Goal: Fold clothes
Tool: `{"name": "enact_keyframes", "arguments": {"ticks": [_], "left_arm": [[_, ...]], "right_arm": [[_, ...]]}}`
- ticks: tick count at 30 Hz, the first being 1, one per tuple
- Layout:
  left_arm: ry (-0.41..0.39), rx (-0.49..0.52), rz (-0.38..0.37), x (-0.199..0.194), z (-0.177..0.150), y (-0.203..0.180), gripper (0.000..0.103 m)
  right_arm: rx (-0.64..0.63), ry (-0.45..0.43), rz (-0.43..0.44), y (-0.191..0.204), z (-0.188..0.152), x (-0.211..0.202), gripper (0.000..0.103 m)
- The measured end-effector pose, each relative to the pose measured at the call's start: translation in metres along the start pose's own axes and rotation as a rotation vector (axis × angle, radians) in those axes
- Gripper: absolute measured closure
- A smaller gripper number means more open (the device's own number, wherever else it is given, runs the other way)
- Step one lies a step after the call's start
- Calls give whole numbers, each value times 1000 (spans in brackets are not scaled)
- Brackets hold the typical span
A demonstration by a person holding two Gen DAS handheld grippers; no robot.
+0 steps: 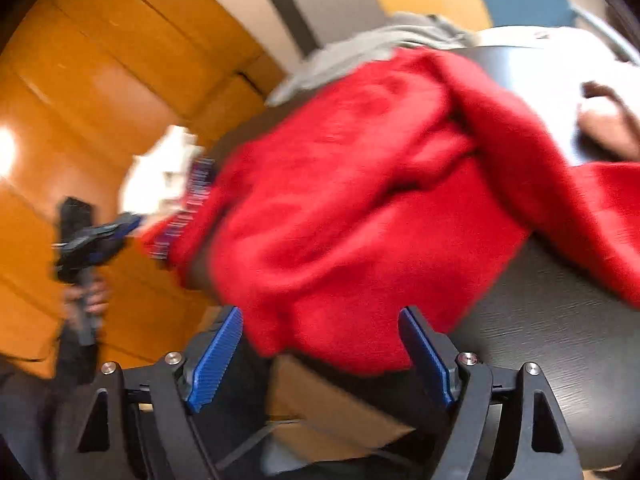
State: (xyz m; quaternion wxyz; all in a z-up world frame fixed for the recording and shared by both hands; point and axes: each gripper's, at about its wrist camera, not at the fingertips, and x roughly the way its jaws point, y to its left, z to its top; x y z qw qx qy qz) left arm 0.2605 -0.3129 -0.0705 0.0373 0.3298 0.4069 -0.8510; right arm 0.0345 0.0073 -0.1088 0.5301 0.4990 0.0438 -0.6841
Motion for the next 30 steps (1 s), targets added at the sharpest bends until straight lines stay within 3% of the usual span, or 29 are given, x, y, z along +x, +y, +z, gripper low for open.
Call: {"name": "enact_keyframes", "arguments": {"ticks": [3,5,8,10,14,16,17,18,20,21,22,24,26,29,30], "left_arm": [[151,-13,-44,50,-27,-4,70],[222,7,-30,85,-43,-14,68],[236,5,-21,115,-49,-21,54],[227,-1,17,129,-47,-22,52],[184,-31,-16,139,-44,-24,49],[174,-18,0,141,-40,-27,62],[177,-2,22,142,-37,-28,96],[180,15,45,143,-34,-30,96],[154,-8,-35,127,-22,-31,96],[119,4,-78,107,-12,-35,96],[97,17,-98,89,-6,-37,96],[41,52,-108,48,7,-41,96],[36,82,-77,23,14,-41,96],[134,118,-50,0,8,-35,94],[163,117,-50,-4,5,-32,86]], "right_arm": [[-85,24,-123,5,2,19,22],[-151,36,-199,11,7,33,22],[-163,52,-198,13,11,44,22],[-174,73,-193,11,7,47,15],[-216,86,-190,15,-6,51,0],[-234,90,-201,15,-10,51,0],[-243,92,-207,15,-12,51,0],[-245,96,-201,16,-13,50,0],[-173,128,-63,13,-12,42,0],[-121,157,74,13,-11,37,0],[-78,182,200,14,-11,33,0],[-87,190,331,21,-16,19,0],[-80,169,343,21,-19,8,0],[-29,127,312,11,-17,2,0],[-17,119,298,7,-16,-1,0]]}}
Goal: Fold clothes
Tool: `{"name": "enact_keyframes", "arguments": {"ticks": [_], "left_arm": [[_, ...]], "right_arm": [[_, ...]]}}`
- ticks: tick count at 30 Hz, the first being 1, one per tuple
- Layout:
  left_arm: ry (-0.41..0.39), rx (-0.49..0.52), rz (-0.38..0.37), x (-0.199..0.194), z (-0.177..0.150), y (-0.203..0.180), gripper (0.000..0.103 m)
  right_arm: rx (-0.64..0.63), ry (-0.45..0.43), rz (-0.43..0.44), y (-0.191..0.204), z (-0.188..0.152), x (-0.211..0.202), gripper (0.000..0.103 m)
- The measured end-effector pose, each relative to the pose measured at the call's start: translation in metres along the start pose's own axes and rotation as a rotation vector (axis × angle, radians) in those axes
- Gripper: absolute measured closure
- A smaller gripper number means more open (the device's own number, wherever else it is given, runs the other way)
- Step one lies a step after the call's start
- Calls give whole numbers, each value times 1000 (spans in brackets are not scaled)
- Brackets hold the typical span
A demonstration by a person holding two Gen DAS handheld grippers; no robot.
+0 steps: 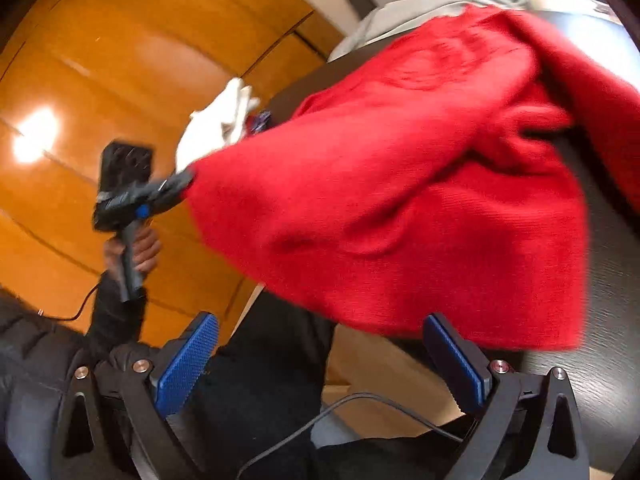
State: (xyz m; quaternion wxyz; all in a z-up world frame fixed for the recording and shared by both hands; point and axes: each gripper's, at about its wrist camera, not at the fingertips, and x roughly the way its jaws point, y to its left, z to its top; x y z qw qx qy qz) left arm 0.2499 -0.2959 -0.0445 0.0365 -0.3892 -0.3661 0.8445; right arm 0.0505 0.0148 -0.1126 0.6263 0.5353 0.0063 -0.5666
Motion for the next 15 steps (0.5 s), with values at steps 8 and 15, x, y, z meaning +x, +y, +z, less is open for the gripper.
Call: {"name": "enact_keyframes", "arguments": {"ticks": [8,15], "left_arm": [[-107,-154,135,7,24,46,77],[-190,-51,257,82,91,42,76]], "right_arm": [[38,-143,-94,-13,32,-26,0],[43,-316,-169,-12,124,-19,0]]}}
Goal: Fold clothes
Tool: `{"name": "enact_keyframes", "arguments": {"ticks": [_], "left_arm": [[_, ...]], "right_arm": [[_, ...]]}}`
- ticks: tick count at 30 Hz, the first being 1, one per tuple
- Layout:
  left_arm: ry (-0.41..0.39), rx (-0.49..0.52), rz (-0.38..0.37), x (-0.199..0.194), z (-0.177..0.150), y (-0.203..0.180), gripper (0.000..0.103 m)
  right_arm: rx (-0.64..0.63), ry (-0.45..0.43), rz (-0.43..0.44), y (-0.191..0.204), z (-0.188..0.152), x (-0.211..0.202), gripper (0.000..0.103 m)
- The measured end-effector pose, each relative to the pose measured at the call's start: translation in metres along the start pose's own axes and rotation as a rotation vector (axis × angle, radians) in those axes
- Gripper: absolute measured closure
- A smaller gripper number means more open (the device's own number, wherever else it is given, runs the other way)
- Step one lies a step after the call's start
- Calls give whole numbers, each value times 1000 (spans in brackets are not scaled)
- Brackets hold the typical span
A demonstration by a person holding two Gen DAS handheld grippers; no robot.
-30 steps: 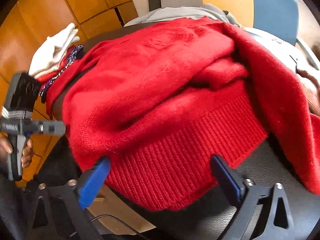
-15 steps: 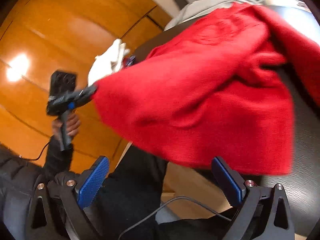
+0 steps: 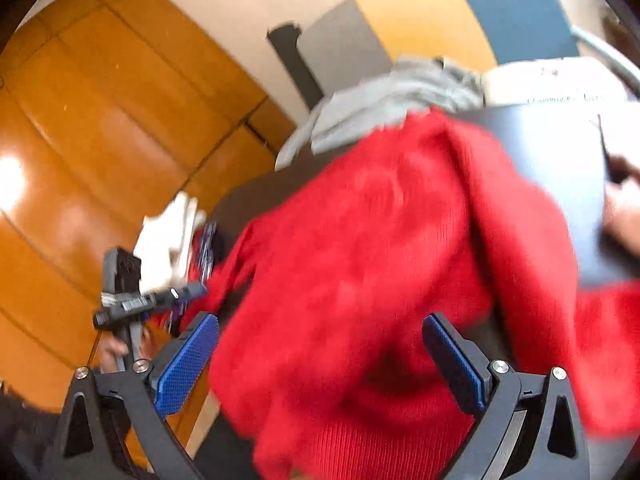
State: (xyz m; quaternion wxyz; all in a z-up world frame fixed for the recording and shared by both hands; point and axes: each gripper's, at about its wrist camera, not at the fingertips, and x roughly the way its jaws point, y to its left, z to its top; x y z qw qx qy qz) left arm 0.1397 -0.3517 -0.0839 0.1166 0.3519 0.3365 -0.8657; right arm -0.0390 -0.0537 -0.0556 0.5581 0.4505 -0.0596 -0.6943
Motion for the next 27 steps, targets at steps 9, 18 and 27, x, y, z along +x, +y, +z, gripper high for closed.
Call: {"name": "enact_keyframes", "arguments": {"ticks": [9,18,27], "left_arm": [[-20,160,207,101,71,-3,75],[-56,176,251,138,106,59,72],[-56,340,340,164,156,78,70]], "right_arm": [[66,-13,-31,-34,105,89,0],[-73,72,-401,-111,149,182,0],[-326,126,-487,-94,177,243,0]]}}
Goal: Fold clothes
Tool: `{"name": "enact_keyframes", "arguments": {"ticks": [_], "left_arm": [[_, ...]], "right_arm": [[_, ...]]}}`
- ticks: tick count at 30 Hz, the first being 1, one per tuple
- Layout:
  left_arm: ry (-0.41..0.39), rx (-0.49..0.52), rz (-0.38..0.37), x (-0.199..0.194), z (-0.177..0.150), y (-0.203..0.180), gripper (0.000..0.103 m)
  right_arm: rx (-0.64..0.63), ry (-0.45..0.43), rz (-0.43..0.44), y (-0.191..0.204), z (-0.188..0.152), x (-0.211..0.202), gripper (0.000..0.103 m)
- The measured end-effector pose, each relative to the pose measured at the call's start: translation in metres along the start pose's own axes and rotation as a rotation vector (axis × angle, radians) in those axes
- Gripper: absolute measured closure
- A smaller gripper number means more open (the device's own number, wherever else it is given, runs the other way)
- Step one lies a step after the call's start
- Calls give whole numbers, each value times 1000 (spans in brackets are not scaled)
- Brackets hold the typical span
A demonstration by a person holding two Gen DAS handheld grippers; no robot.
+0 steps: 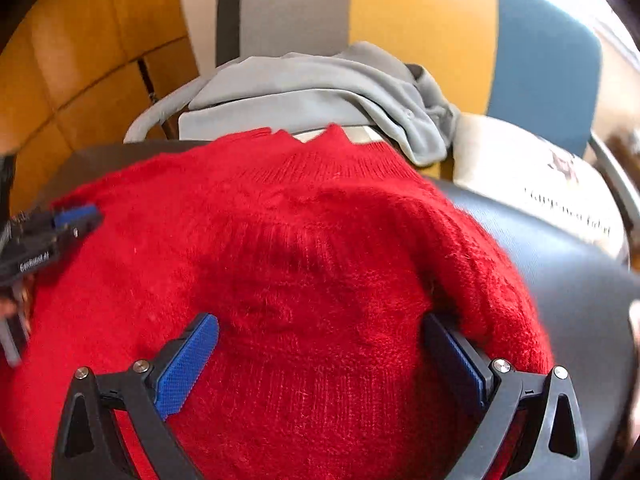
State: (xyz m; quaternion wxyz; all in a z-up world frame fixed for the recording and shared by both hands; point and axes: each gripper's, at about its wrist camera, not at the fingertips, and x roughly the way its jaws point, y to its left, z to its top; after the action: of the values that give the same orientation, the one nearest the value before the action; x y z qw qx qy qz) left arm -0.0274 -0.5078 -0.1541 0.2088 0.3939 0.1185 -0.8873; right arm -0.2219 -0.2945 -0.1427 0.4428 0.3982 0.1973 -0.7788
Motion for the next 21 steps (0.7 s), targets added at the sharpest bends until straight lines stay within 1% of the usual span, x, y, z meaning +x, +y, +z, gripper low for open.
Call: {"name": "enact_keyframes", "arguments": {"ticks": [2,4,6,8,9,11,12,14,16,17,18,19,21], "left_arm": [[-1,-15,-27,4,3,9,70],[-2,-6,-15,4,3,7,70],[-2,25,21,2,3,1,70],[10,32,53,-1,4,-4,70],[25,19,64,-6,6,-5,70],[-22,-1,60,-29,7,-10,71],[-43,-19,48,-41,6,-11,71],[-70,-83,-17,-66,0,-10,71],[-73,-116,-57,-93,-16,-17,70],[-70,-117,-79,-104,-28,-22,70],[-67,-116,-102,-115,-40,-27,70],[-57,-113,-109,-124,-52,-33,70],[-40,-98,-124,-141,-80,-46,70]], "right_arm": [[-31,-7,1,1,8,7,0],[-31,-17,15,-2,7,10,0],[-22,-23,44,-7,8,9,0],[-10,-21,79,-12,8,4,0],[-11,-4,87,-13,7,0,0],[9,28,110,-14,3,-18,0],[32,14,159,-17,-2,-34,0],[77,-11,259,-23,-14,-68,0],[117,-22,367,-29,-36,-106,0],[134,-26,419,-31,-48,-125,0],[134,-21,465,-30,-63,-141,0],[131,-12,508,-28,-79,-157,0],[97,42,572,-16,-113,-181,0]]}}
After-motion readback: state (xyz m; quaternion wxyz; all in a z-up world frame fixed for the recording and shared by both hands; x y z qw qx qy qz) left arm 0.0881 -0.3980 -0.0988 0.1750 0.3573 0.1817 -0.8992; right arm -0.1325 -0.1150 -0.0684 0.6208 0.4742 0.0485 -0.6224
